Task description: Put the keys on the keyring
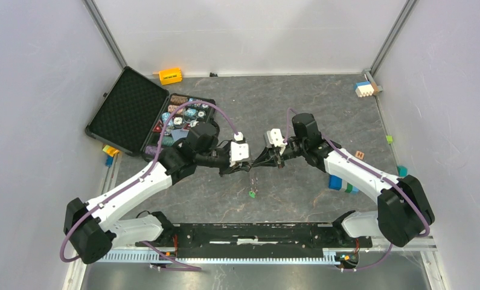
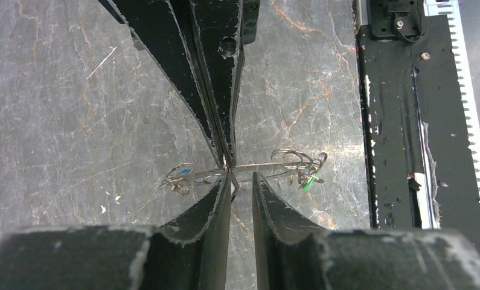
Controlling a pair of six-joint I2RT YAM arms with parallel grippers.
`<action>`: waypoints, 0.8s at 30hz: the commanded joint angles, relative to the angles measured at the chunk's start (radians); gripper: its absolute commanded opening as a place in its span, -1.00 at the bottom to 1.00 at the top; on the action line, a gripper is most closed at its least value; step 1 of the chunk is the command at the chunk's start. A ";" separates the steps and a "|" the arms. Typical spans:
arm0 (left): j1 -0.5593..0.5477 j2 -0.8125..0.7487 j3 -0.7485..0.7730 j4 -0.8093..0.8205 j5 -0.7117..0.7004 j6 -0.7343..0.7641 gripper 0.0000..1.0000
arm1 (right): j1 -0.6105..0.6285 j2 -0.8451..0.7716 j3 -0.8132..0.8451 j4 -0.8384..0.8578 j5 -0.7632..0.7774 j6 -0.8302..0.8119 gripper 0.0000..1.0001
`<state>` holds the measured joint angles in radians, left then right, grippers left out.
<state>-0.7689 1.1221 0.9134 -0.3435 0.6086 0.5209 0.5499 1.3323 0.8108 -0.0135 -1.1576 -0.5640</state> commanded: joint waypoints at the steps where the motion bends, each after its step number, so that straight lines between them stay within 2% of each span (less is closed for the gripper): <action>1: 0.005 0.010 0.019 0.013 0.039 -0.018 -0.48 | 0.004 -0.023 0.004 0.053 -0.009 0.012 -1.00; 18: 0.013 0.032 -0.002 0.033 0.044 -0.022 -0.52 | 0.003 -0.035 -0.006 0.058 -0.015 0.013 -1.00; 24: 0.037 0.020 -0.020 0.076 0.055 -0.045 -0.39 | 0.004 -0.035 -0.009 0.056 -0.020 0.011 -1.00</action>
<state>-0.7506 1.1515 0.9073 -0.3332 0.6350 0.5182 0.5495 1.3323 0.8028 -0.0006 -1.1572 -0.5613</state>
